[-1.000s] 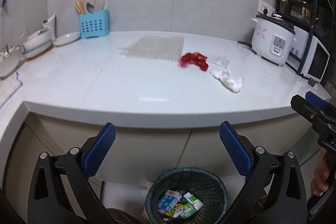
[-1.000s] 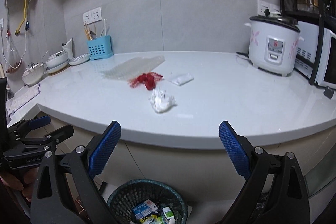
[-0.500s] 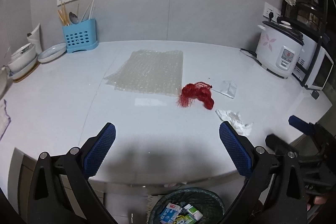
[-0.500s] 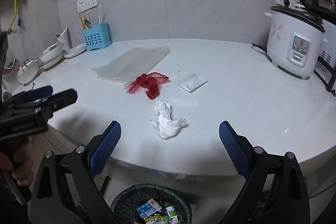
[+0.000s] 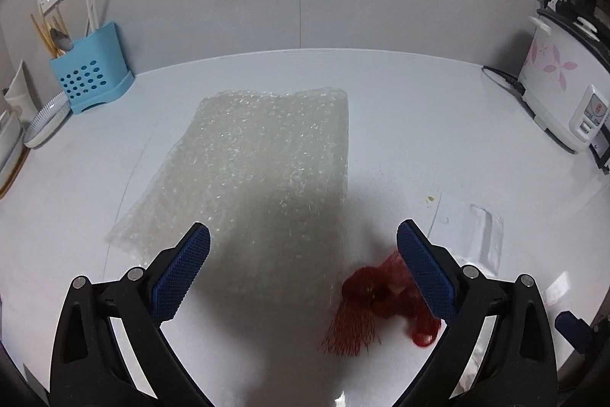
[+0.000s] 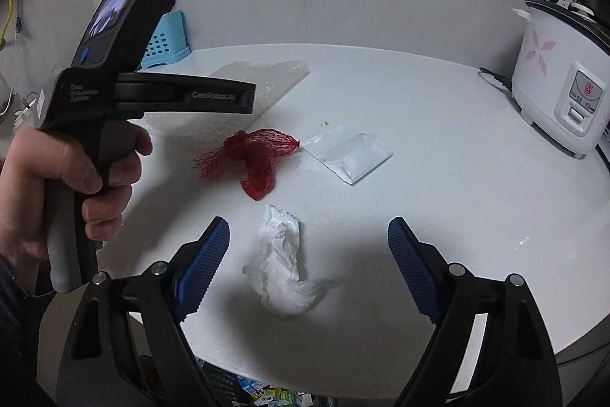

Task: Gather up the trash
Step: 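Grasp the bubble wrap with the left tool while the right tool grasps the white tissue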

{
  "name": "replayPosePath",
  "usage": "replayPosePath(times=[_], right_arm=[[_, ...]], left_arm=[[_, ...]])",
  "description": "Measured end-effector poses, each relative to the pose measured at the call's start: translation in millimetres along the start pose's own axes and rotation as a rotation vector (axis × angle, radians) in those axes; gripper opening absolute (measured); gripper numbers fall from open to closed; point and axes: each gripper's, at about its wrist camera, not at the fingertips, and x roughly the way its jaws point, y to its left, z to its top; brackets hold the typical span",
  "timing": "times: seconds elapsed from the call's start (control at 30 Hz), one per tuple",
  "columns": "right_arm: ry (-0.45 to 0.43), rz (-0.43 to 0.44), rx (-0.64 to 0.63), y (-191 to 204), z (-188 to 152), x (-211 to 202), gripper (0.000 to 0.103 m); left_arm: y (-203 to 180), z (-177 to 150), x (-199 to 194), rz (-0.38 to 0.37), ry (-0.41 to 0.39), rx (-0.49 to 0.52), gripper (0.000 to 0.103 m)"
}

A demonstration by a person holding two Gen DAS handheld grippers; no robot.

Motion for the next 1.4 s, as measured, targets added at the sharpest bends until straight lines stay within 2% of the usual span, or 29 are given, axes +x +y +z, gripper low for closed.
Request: replayPosePath(times=[0.23, 0.27, 0.3, 0.37, 0.43, 0.53, 0.6, 0.67, 0.7, 0.8, 0.83, 0.9, 0.93, 0.97, 1.2, 1.4], right_arm=[[0.074, 0.019, 0.006, -6, 0, 23, 0.072], [0.08, 0.023, 0.006, -6, -1, 26, 0.068], [0.089, 0.03, 0.001, -6, -2, 28, 0.066], [0.098, 0.031, -0.003, -4, -3, 32, 0.061], [0.107, 0.032, 0.002, -4, -4, 35, 0.057], [0.123, 0.048, 0.009, -2, -5, 37, 0.051], [0.121, 0.053, 0.002, 0, -5, 37, 0.044], [0.126, 0.058, -0.004, 1, -6, 37, 0.041], [0.13, 0.059, -0.005, 1, -7, 38, 0.04], [0.132, 0.057, -0.007, 0, -6, 40, 0.039], [0.133, 0.058, -0.007, 1, -6, 40, 0.035], [0.135, 0.058, -0.008, 1, -5, 40, 0.022], [0.139, 0.065, -0.007, 1, -5, 41, 0.011], [0.142, 0.074, -0.003, 2, -5, 38, 0.008], [0.099, 0.048, 0.017, -2, -4, 27, 0.004], [-0.007, 0.002, -0.005, 5, -9, -6, 0.004]], left_arm=[[-9, 19, 46, 0.027, 0.093, 0.0, 0.092], [-9, 20, 54, 0.037, 0.117, 0.004, 0.085], [-8, 20, 62, 0.047, 0.153, -0.001, 0.082], [-6, 21, 62, 0.056, 0.143, 0.002, 0.079], [-3, 23, 62, 0.07, 0.159, -0.019, 0.07], [0, 25, 60, 0.091, 0.176, -0.04, 0.052], [5, 24, 57, 0.108, 0.177, -0.057, 0.033], [9, 21, 55, 0.127, 0.168, -0.068, 0.019], [12, 20, 54, 0.125, 0.161, -0.077, 0.016], [12, 13, 50, 0.122, 0.126, -0.063, 0.012], [12, 12, 49, 0.121, 0.121, -0.061, 0.012], [12, 11, 47, 0.117, 0.123, -0.063, 0.011], [12, 11, 46, 0.117, 0.127, -0.063, 0.011], [14, 12, 46, 0.115, 0.128, -0.067, 0.01], [25, -3, 19, 0.142, 0.08, -0.086, 0.01], [38, -18, -13, 0.146, 0.051, -0.092, 0.01]])
